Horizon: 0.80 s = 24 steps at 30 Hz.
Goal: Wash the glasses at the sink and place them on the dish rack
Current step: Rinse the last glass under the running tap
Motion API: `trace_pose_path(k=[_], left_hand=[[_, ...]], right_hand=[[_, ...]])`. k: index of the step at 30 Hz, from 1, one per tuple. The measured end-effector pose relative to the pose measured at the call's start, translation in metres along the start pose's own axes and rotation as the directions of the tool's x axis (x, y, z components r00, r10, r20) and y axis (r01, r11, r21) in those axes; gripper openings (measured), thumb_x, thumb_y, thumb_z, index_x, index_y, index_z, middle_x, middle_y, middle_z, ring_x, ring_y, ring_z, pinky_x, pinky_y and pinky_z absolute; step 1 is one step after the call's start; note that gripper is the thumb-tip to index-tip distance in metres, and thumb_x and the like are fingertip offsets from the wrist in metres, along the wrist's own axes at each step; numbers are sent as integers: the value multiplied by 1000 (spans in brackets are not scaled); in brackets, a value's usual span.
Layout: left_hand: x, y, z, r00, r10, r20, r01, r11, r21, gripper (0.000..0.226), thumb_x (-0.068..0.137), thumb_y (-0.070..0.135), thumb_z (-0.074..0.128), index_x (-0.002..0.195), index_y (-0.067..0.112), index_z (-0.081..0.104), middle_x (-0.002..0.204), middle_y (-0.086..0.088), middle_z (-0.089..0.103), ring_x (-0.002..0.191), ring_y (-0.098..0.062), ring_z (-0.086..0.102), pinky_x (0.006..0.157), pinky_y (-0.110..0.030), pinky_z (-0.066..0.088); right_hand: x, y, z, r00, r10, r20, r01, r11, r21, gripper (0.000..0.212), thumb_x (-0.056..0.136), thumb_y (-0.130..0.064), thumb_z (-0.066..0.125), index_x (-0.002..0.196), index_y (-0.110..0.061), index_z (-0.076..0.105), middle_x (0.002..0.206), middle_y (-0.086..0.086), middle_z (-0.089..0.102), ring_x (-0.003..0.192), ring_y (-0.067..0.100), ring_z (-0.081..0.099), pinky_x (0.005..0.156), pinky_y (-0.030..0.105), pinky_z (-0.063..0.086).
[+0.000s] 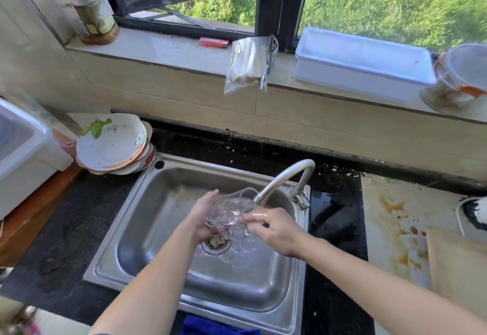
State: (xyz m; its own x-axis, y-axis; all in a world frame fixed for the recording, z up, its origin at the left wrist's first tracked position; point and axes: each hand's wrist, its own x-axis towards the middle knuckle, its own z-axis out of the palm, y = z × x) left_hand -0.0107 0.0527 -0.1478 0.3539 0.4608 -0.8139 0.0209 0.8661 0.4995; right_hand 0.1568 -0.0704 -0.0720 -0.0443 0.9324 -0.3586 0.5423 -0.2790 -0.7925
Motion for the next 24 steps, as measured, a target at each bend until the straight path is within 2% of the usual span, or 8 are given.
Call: trace_pose_path(k=[3, 6, 9, 11, 14, 19, 21, 24], left_hand=[[-1, 1, 2, 994, -85, 67, 82, 995, 56, 57, 82, 47, 59, 122, 7, 61, 112, -17, 66, 87, -31, 65, 72, -37, 51], [2, -1, 3, 993, -100, 55, 91, 984, 150, 64, 70, 47, 71, 117, 6, 61, 105, -15, 68, 82, -29, 66, 75, -38, 52], [-1, 4, -9, 995, -102, -14, 102, 978, 180, 68, 69, 48, 74, 119, 5, 60, 115, -17, 66, 93, -33, 66, 88, -45, 52], [-3, 2, -9, 992, -127, 6, 123, 974, 193, 43, 87, 44, 56, 100, 4, 66, 91, -14, 69, 76, -28, 64, 74, -35, 50], [-4, -7, 4, 982, -186, 41, 174, 964, 200, 38, 94, 39, 44, 80, 10, 64, 67, -7, 63, 57, -20, 55, 60, -28, 39], [-3, 0, -7, 975, -206, 81, 187, 963, 193, 49, 81, 44, 63, 114, 7, 65, 98, -14, 69, 75, -27, 63, 71, -32, 50], [-13, -3, -2, 962, -241, 128, 215, 959, 184, 43, 86, 44, 58, 102, 6, 68, 90, -14, 69, 69, -25, 63, 64, -29, 52], [-17, -10, 3, 959, -153, 240, 133, 986, 99, 37, 89, 43, 53, 98, 10, 70, 91, -12, 68, 73, -25, 61, 70, -33, 49]], right_hand=[[3, 1, -7, 989, -100, 110, 139, 880, -454, 49, 86, -16, 51, 133, -25, 59, 143, -7, 52, 132, 14, 45, 108, 34, 39], [9, -2, 2, 972, -186, 145, 236, 736, -635, 44, 82, -4, 53, 124, -14, 60, 128, 4, 60, 111, 24, 58, 95, 39, 48], [0, 18, -8, 930, -324, 173, 359, 702, -615, 39, 82, -4, 54, 117, -15, 68, 127, -2, 66, 123, 18, 56, 89, 41, 50], [1, 26, -9, 910, -395, 125, 377, 664, -646, 44, 78, -4, 60, 119, -20, 68, 127, -5, 65, 127, 14, 54, 86, 42, 52], [11, 15, 9, 933, -343, 111, 327, 672, -664, 53, 78, -7, 58, 129, -21, 61, 130, 0, 61, 123, 19, 53, 95, 38, 47], [4, 19, 0, 912, -406, 63, 372, 751, -545, 30, 85, -20, 65, 114, -25, 70, 125, -6, 66, 123, 12, 56, 89, 37, 46], [6, 17, 4, 933, -353, 72, 336, 780, -528, 31, 89, -30, 64, 120, -29, 68, 131, -8, 62, 126, 9, 51, 96, 35, 42], [11, 8, 12, 991, -134, -13, 121, 932, -342, 21, 89, -40, 62, 107, -35, 72, 110, -6, 72, 104, 15, 63, 95, 35, 48]])
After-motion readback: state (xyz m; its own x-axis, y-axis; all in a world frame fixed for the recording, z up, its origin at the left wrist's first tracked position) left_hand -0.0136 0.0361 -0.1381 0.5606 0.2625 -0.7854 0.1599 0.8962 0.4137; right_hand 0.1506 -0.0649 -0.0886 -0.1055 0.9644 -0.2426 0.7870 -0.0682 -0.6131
